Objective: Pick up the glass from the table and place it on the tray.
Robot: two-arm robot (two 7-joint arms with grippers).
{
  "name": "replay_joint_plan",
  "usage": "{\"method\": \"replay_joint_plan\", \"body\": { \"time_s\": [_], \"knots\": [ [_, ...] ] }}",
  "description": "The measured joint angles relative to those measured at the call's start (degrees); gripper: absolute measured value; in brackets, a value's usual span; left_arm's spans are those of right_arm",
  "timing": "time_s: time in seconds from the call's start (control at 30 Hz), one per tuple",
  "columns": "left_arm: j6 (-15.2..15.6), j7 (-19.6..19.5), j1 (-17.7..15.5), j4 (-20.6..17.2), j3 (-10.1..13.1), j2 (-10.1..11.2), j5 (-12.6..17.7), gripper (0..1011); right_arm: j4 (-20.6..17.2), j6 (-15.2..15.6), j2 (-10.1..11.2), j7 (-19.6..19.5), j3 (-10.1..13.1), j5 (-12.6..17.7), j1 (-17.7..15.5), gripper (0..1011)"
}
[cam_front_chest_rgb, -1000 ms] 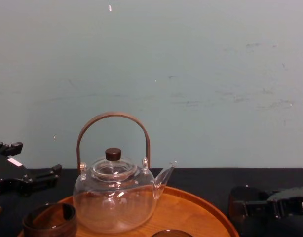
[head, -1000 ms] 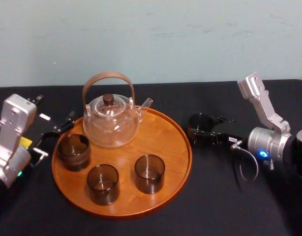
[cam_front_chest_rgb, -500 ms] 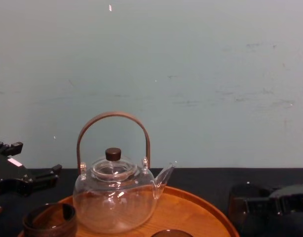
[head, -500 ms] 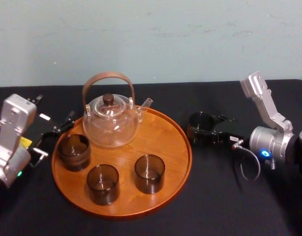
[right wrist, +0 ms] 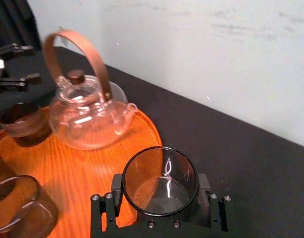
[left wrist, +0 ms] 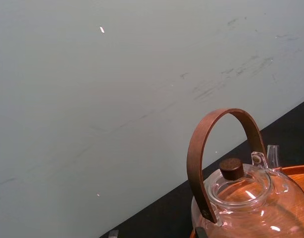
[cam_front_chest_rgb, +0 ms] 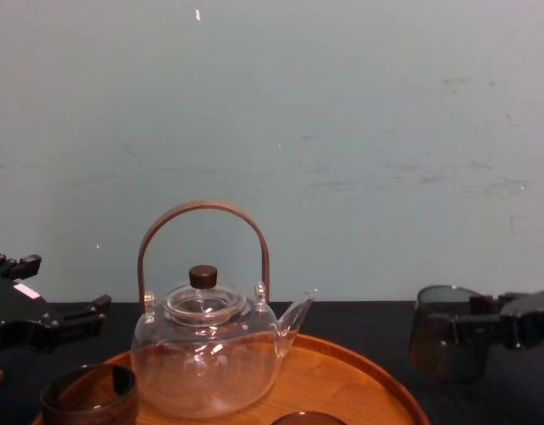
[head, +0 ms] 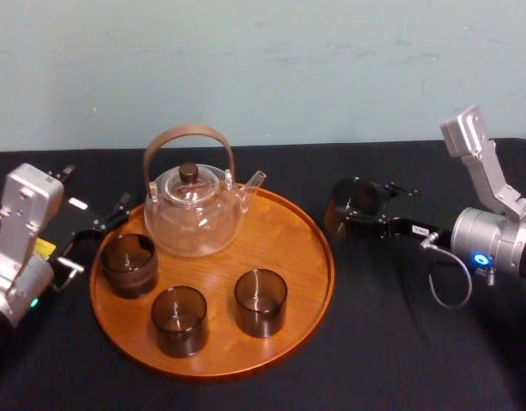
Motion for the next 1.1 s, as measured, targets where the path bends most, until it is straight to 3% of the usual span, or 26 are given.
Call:
{"method": "replay_joint_plan", "body": {
  "time_s": [0.23,0.5,0.8,1.1],
  "knots": [
    [0.0,0.0,0.0,0.0,0.0,0.0,0.0,1001,-2.5,-0.8,1.6,2.0,-1.0,0.6,0.0,907],
    [0.0,0.0,0.0,0.0,0.0,0.0,0.0,1001,-1.9,-1.5,1.2,4.0,-3.9,0.3,1.8,907],
    [0.0,0.0,0.0,0.0,0.0,0.0,0.0,1001,1.8,-2.5,-1.5,5.7,-7.9,-1.0,5.2,907],
    [0.0,0.0,0.0,0.0,0.0,0.0,0.0,1001,5.9,-3.9,-4.1,6.3,-10.0,-2.1,7.4,907]
  ]
}}
